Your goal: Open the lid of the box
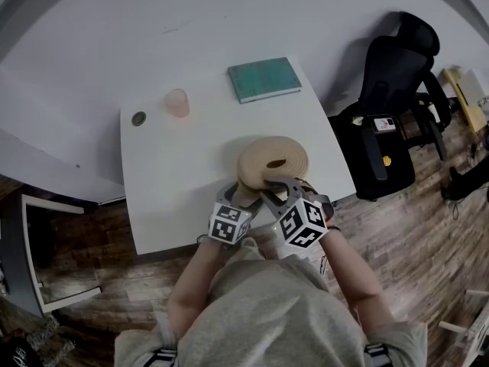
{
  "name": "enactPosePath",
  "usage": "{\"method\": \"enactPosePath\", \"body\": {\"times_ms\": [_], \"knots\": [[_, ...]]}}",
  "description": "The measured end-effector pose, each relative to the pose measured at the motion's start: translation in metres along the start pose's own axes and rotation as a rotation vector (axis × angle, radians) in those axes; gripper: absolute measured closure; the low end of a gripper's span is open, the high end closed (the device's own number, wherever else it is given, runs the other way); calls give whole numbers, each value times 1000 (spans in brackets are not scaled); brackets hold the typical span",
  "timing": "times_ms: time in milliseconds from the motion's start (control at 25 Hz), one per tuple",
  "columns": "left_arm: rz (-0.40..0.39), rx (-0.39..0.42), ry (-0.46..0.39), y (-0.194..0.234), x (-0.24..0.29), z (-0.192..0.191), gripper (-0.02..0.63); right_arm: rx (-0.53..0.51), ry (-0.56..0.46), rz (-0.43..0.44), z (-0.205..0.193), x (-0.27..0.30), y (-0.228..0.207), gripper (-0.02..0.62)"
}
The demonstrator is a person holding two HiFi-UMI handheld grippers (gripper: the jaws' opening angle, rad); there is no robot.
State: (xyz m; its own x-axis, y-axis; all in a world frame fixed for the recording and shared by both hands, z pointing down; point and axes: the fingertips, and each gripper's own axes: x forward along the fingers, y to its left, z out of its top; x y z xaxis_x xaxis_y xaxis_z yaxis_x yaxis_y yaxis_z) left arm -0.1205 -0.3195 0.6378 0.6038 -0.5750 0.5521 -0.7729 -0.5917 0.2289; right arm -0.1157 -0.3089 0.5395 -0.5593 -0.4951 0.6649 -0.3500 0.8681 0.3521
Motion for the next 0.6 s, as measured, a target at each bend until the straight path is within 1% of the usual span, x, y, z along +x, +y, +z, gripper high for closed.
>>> {"method": "enactPosePath", "body": {"times_ms": [320, 600], "knots": [[-2, 1, 12, 0, 1, -1, 255, 80, -71, -54, 12, -17, -23, 511], [-11, 6, 19, 0, 0, -2, 255, 206, -146, -100, 20, -29, -46, 515]]}}
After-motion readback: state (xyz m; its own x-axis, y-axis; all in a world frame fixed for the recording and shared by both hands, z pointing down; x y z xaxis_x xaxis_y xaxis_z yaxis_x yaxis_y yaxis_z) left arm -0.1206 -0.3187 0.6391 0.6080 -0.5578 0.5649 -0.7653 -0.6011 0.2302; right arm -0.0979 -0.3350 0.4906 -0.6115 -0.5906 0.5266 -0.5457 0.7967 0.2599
